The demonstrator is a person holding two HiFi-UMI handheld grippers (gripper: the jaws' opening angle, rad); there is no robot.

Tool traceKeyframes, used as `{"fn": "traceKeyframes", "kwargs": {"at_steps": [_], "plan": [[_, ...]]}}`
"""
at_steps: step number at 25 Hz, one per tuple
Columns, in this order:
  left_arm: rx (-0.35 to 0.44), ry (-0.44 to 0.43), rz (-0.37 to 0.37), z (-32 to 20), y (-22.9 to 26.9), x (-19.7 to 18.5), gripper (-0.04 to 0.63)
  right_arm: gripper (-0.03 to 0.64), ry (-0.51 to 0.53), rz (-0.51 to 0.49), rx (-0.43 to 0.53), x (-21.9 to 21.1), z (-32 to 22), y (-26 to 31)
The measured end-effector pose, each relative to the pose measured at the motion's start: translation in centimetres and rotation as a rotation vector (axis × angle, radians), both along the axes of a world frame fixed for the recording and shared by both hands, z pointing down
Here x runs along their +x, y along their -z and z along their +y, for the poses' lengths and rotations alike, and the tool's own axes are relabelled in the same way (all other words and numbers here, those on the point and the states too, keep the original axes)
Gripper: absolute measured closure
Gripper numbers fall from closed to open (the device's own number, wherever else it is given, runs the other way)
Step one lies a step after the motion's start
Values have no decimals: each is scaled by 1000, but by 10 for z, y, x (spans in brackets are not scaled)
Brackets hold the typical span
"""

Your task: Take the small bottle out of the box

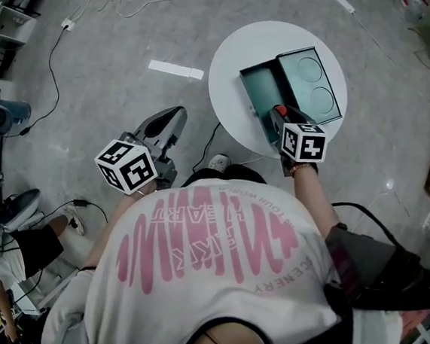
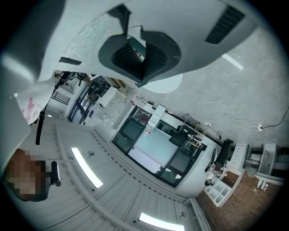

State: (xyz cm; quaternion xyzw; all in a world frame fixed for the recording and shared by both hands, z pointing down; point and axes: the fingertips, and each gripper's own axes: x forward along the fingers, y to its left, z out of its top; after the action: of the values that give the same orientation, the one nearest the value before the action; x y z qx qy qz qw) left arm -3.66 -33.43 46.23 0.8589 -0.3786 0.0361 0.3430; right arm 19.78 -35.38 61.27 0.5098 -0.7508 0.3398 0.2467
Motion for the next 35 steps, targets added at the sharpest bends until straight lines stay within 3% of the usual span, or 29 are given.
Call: {"fn": "traceKeyframes", "kwargs": {"at_steps": [18,35], "plan": [[60,-15,43,21,25,10,588,465,-14,-5,135,3,6,76],[154,-25,59,35,61,27,588,465,-31,-54,436,20,23,207]]}}
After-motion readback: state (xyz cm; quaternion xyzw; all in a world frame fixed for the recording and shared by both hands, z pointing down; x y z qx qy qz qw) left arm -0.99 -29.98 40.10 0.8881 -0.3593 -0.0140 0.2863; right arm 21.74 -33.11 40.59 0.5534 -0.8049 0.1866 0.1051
